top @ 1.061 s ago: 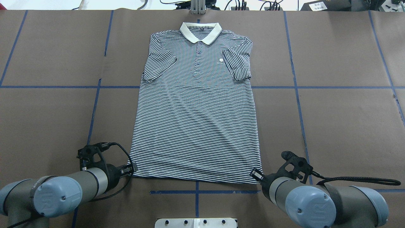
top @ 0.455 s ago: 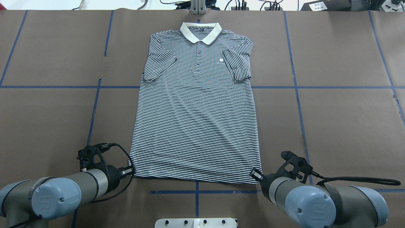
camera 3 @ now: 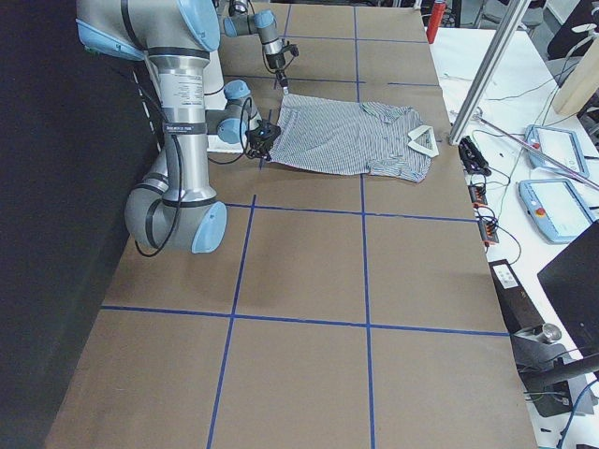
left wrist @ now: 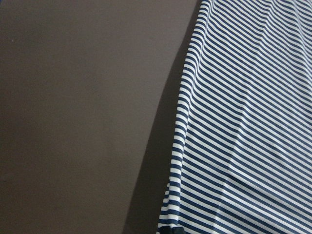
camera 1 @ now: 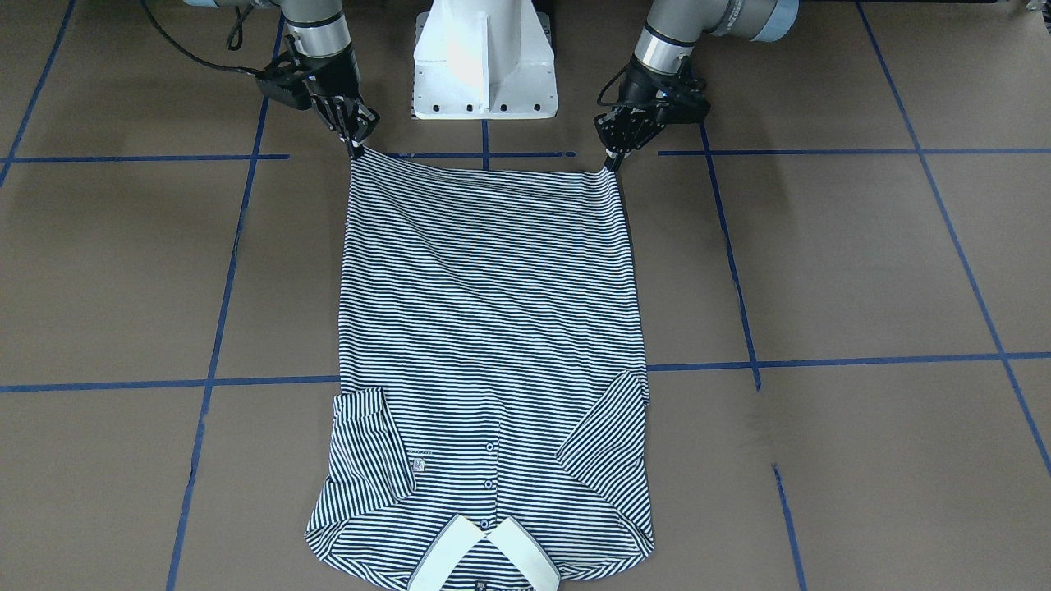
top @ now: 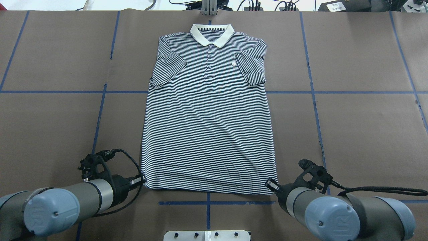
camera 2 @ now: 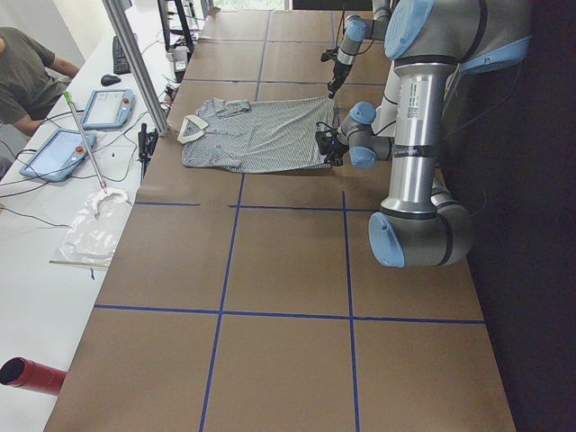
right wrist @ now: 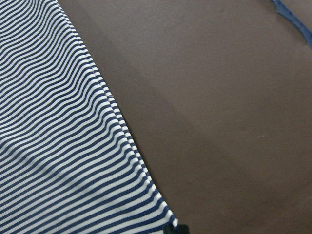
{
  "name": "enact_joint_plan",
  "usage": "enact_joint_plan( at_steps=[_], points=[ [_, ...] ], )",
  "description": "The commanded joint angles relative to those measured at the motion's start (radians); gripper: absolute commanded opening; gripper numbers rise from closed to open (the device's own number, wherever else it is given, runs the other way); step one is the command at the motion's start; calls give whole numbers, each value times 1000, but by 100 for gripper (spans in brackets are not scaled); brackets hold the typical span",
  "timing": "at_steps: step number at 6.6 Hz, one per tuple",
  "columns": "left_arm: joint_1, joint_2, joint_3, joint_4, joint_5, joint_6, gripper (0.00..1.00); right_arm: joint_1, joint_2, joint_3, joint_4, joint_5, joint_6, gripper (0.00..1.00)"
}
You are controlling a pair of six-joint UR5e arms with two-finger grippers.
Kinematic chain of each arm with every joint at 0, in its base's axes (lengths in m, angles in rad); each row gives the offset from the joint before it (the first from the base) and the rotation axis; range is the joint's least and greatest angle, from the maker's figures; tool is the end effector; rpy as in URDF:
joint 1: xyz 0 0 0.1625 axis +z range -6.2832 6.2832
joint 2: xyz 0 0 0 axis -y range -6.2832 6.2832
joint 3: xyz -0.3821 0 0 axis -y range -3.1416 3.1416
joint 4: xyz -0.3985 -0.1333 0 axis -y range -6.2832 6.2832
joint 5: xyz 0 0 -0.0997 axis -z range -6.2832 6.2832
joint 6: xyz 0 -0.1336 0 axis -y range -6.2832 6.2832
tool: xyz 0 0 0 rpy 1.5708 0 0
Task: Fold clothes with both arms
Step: 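Grasp the hem corners with both grippers, then lift the hem with both grippers and fold it toward the collar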
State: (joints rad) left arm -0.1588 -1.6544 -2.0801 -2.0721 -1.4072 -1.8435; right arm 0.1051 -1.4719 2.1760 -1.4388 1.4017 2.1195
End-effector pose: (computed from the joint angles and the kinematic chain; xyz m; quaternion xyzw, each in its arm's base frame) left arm 0.4941 -0.2362 0.2925 0.0402 0.5216 -0.2237 0.8223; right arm -0.4869 -0.2080 0.2991 -0.0137 -0.4116 0.3249 0.8514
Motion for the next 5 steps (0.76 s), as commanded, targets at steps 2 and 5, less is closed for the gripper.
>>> enact_joint_plan(
  at_steps=[2, 5],
  points=[
    [132, -1, -202, 193, 10, -160, 0, -47, -181, 183, 0, 11, 4, 0],
    [4, -75, -256, 346, -12, -101, 0, 130, -58, 155, 0, 10, -63, 0]
  ],
)
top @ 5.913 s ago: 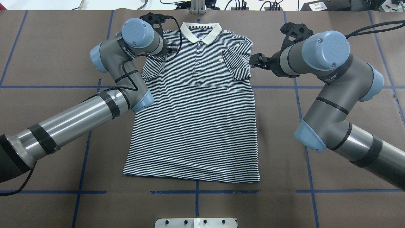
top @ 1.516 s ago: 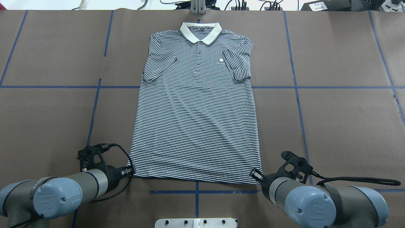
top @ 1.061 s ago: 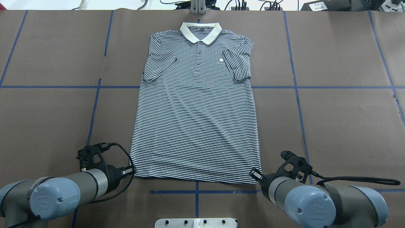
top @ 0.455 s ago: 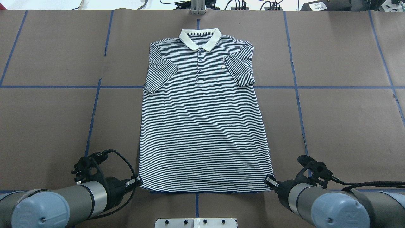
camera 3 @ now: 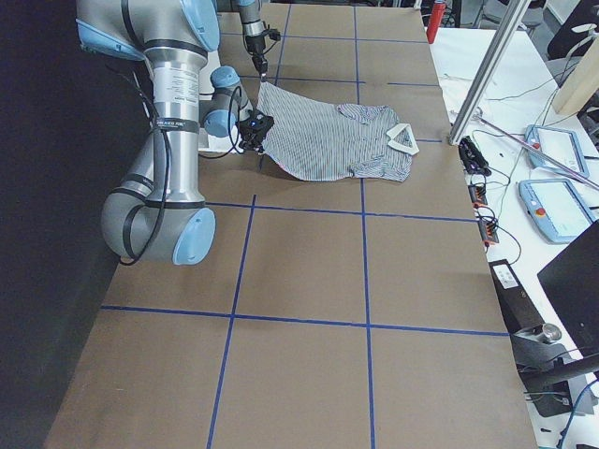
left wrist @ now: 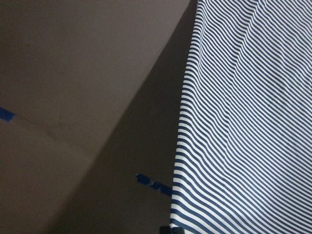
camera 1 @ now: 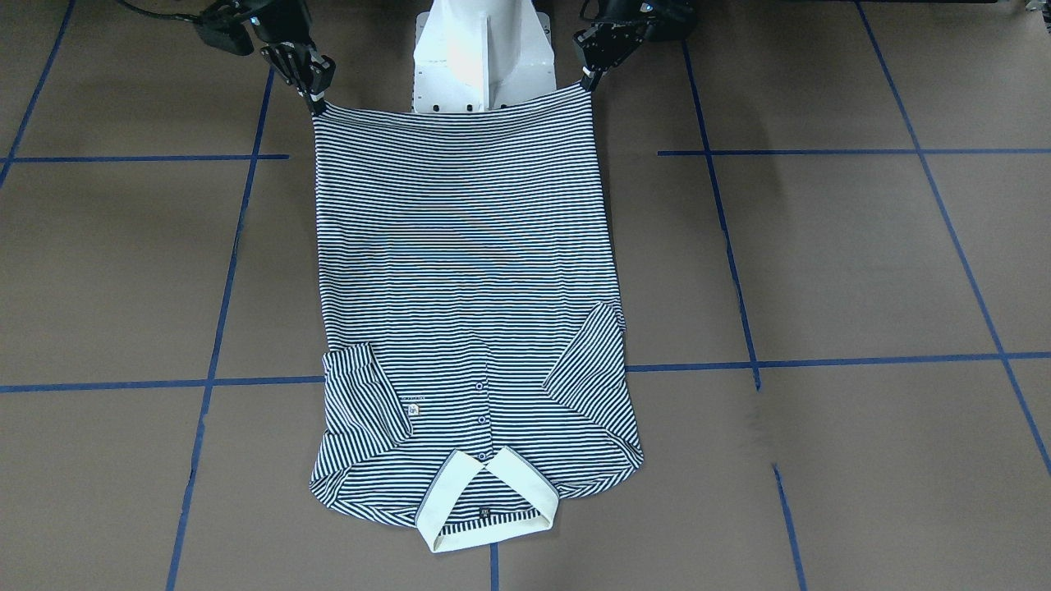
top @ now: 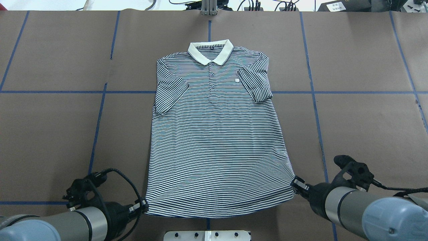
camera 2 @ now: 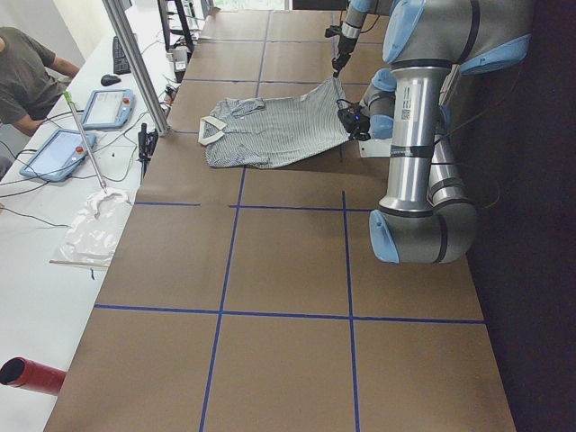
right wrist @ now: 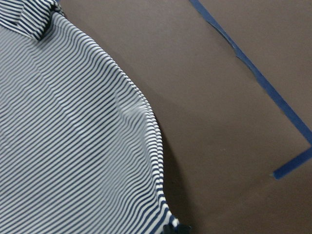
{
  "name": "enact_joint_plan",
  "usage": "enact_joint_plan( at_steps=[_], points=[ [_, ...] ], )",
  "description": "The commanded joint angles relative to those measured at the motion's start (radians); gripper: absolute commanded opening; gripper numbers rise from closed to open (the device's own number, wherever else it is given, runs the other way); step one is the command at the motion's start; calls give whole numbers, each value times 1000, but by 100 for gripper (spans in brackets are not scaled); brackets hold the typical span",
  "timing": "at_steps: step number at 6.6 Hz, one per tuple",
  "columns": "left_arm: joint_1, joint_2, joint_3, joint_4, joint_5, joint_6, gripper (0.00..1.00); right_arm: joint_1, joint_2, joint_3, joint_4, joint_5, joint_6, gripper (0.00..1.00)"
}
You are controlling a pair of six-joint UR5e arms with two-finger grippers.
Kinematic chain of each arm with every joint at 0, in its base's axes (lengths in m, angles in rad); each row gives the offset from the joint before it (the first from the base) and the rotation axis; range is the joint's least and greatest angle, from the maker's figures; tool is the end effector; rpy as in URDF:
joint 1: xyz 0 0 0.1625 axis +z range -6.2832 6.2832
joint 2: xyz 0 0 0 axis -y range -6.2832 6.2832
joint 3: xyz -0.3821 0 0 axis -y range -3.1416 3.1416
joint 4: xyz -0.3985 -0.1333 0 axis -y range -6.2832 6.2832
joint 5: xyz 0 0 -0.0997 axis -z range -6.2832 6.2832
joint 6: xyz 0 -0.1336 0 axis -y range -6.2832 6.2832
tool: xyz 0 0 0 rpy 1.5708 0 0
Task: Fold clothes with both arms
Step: 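Lift the hem with both grippers and fold it toward the collar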
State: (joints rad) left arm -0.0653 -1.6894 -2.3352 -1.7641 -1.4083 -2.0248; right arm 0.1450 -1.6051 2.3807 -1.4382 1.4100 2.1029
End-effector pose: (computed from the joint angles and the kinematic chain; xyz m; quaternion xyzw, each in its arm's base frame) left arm 0.4505 -0.1847 0.2088 -0.0303 0.5147 -0.2599 0.8165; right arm -0.4098 -0.2162 0.2679 -0.0133 -0.4430 0.3307 0.8332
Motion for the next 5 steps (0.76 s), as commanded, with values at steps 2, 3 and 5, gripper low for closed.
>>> enact_joint_plan(
  at_steps=[2, 3, 5],
  points=[
    [-343, -236, 281, 25, -55, 329, 0, 302, 348, -357, -1, 32, -277, 0],
    [-441, -309, 419, -6, -55, 422, 0, 414, 447, -500, 2, 106, -390, 0],
    [-600, -418, 690, -209, -58, 538, 0, 586, 604, -760, 8, 180, -548, 0]
  ],
)
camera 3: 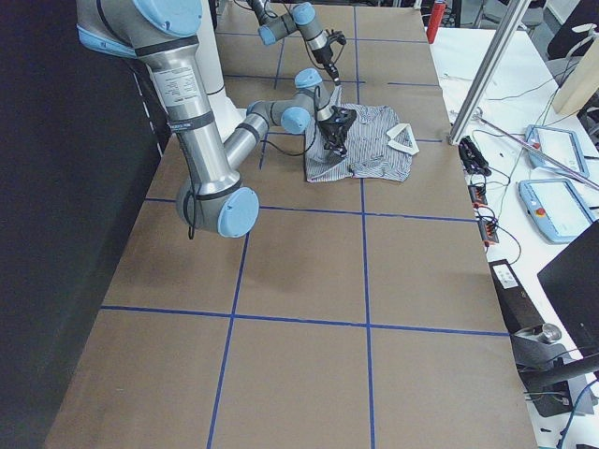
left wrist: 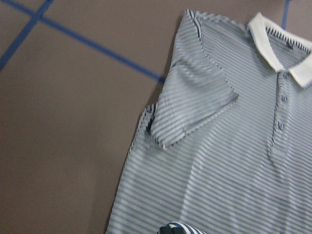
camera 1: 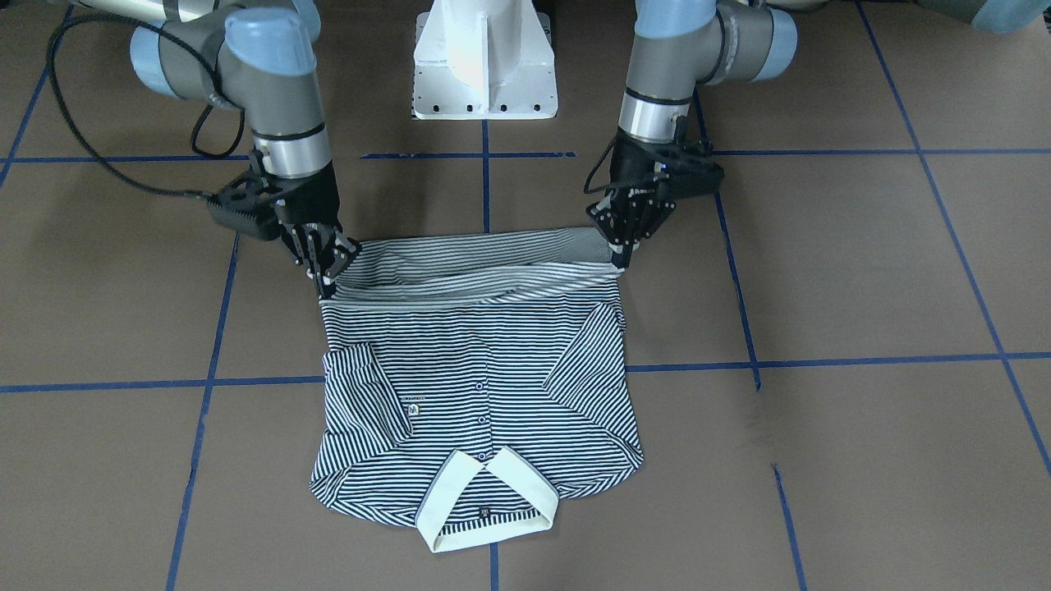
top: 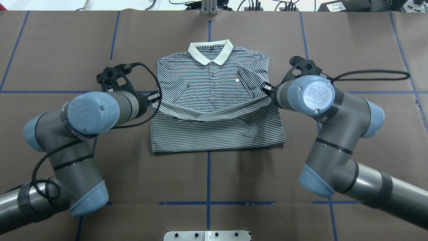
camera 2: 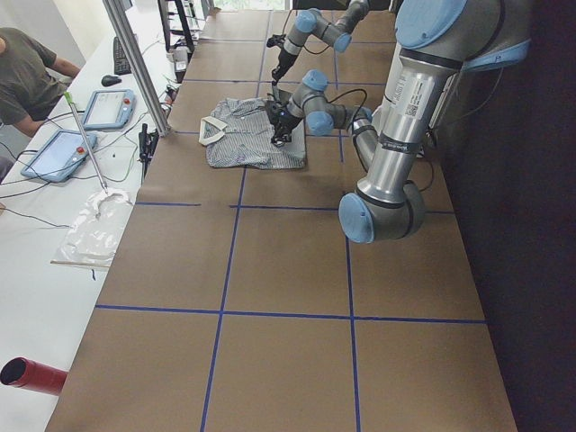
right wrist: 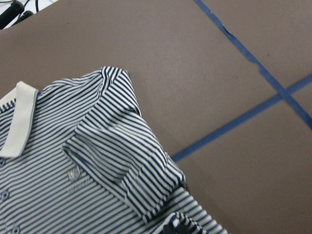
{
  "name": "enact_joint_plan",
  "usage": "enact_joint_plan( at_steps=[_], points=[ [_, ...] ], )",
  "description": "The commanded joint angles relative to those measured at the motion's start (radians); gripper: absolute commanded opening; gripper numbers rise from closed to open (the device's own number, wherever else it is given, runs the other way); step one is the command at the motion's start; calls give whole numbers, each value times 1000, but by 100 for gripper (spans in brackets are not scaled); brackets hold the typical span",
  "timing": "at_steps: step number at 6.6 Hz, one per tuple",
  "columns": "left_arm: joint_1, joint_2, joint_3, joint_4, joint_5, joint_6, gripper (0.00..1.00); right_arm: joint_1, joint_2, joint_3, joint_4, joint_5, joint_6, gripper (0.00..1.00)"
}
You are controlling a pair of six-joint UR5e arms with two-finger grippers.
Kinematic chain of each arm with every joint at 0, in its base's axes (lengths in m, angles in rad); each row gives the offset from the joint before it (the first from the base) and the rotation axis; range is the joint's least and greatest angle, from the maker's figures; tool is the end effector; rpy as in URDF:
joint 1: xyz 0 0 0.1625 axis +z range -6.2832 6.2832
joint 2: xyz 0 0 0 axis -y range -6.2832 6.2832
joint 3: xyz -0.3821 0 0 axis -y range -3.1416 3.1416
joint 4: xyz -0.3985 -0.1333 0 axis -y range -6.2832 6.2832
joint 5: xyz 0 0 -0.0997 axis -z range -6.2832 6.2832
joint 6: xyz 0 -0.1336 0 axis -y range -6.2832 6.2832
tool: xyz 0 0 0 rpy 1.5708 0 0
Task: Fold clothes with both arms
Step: 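Lift the hem with both grippers and fold it toward the collar, then lay the hem down near the collar and open both grippers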
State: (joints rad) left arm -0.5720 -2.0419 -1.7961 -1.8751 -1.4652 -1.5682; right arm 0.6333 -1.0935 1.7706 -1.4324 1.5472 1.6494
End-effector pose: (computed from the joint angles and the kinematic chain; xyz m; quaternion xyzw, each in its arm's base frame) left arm 0.4624 -0.4730 0.2351 0.1802 0.4463 -0.2704 0.8338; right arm -0.4446 -0.4957 0.2712 0.1190 -0.3784 0.3243 0.8588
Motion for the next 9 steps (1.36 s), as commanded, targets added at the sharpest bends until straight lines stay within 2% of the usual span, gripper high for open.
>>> enact_joint_plan(
  at_steps=[1, 3, 4, 7, 9],
  points=[
    [-135, -102, 246, -143, -1, 117, 0, 132, 163, -260, 6, 53, -130, 0],
    [-150, -159, 471, -327, 3, 132, 0, 166, 260, -513, 177, 51, -132, 0],
    [-151, -169, 518, -384, 8, 154, 0, 169, 302, -593, 210, 51, -134, 0],
    [-149, -227, 587, -398, 8, 154, 0, 163, 334, -646, 216, 51, -134, 0],
    [-146, -232, 600, -400, 6, 154, 22, 151, 346, -645, 216, 47, -132, 32]
  ],
)
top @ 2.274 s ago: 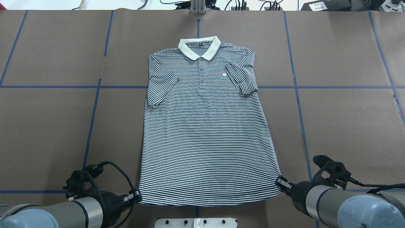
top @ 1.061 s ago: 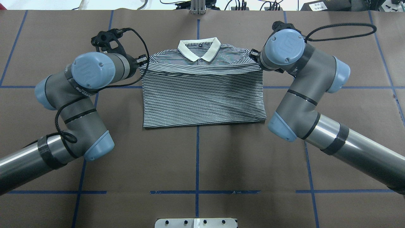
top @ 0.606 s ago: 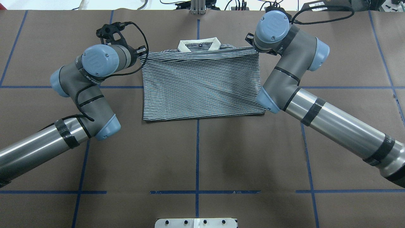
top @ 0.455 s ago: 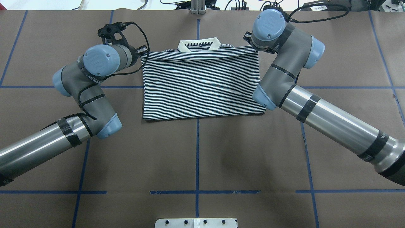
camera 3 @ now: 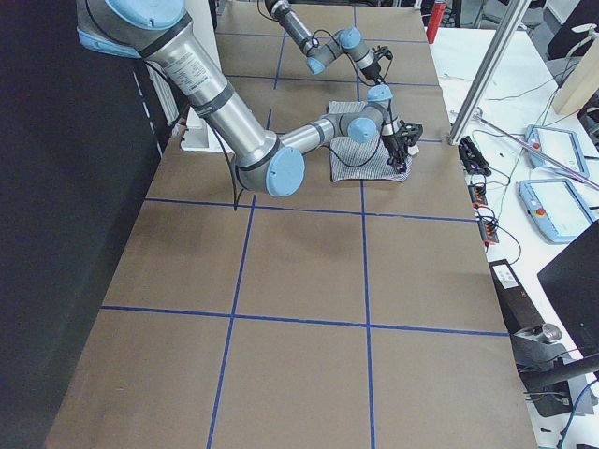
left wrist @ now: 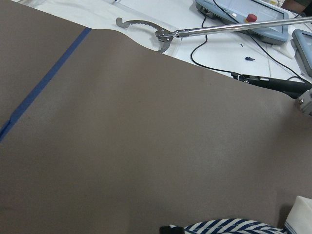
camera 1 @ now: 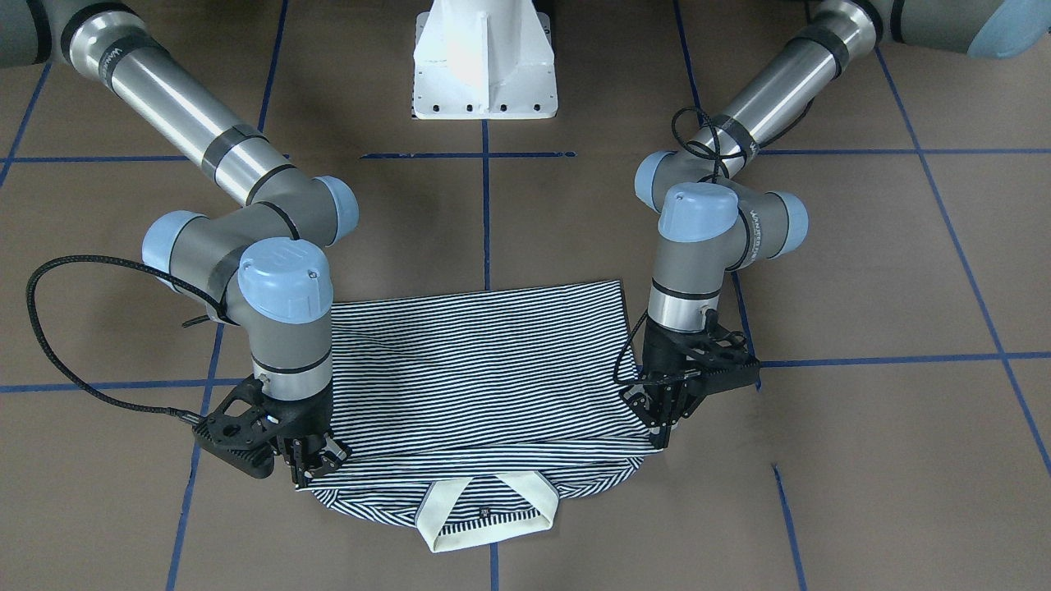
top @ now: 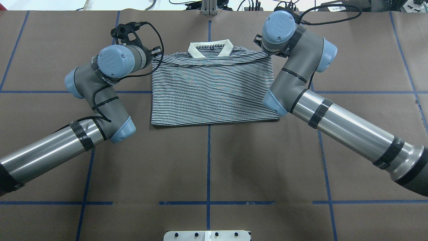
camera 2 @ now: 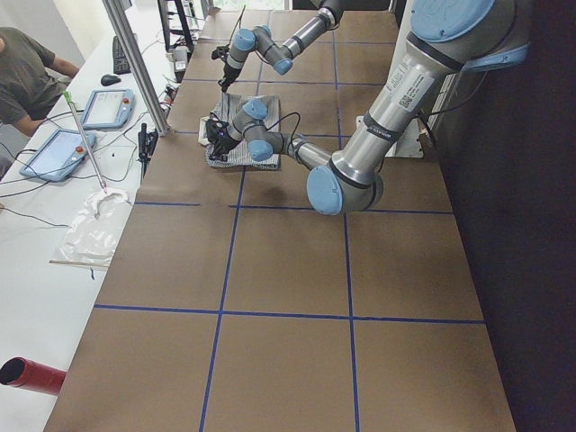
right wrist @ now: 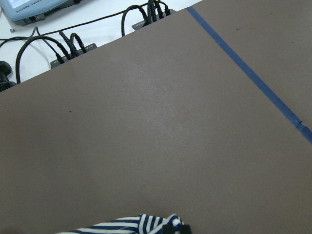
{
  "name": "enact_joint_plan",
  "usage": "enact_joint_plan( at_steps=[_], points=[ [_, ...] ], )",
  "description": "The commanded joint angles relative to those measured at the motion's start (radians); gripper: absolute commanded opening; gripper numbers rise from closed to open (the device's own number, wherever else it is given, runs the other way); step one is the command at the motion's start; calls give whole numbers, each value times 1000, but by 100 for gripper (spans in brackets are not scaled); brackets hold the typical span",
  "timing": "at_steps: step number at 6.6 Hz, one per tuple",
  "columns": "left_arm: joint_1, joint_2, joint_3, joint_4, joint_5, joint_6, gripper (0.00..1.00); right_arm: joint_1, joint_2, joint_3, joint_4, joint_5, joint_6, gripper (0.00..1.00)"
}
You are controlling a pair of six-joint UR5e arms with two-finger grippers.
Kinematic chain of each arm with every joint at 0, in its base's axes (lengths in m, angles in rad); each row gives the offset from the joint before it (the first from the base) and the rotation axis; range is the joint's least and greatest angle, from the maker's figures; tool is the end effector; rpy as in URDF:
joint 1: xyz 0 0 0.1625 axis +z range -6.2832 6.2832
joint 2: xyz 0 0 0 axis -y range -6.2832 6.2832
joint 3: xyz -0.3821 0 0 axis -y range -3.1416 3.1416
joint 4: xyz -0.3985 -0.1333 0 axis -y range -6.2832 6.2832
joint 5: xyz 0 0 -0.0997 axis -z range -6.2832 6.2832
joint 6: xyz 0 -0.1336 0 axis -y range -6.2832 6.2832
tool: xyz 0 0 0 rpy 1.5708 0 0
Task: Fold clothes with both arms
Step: 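Lay the hem down near the collar and open both grippers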
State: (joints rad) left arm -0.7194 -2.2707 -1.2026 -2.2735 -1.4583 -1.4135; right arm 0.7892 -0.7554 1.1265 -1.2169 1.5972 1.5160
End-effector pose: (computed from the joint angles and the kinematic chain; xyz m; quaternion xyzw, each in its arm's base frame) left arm 0.4950 -0.6308 0.3071 0.2538 0.4263 -0.2674 0.8261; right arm -0.4804 -0.6683 0.3138 0.1340 -0.3285 0.3313 0.8743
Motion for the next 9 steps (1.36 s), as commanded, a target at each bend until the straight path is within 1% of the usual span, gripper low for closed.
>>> enact_joint_plan(
  at_steps=[1, 2, 3, 4, 5, 7, 8, 9],
  points=[
    [0, 3, 5, -36, -4, -1, 30, 5, 8, 12, 2, 3, 4, 36],
    [-9, 11, -8, -66, -7, 7, 30, 10, -28, 74, 2, 15, 4, 43],
    [-9, 37, -73, -64, -13, 7, 33, 10, -124, 216, 2, 74, 15, 50],
    [-11, 86, -145, -64, -70, 5, 36, 2, -207, 307, 3, 96, 18, 60],
    [-9, 95, -161, -64, -83, -1, 40, -8, -228, 344, -3, 96, 35, 62],
    [-9, 96, -170, -64, -83, -5, 42, -2, -229, 351, -3, 130, 41, 62],
    [-9, 97, -179, -63, -82, -5, 43, -23, -276, 393, -1, 130, 90, 63],
    [-9, 100, -189, -63, -82, -5, 43, -98, -392, 524, 3, 124, 183, 64]
  ],
)
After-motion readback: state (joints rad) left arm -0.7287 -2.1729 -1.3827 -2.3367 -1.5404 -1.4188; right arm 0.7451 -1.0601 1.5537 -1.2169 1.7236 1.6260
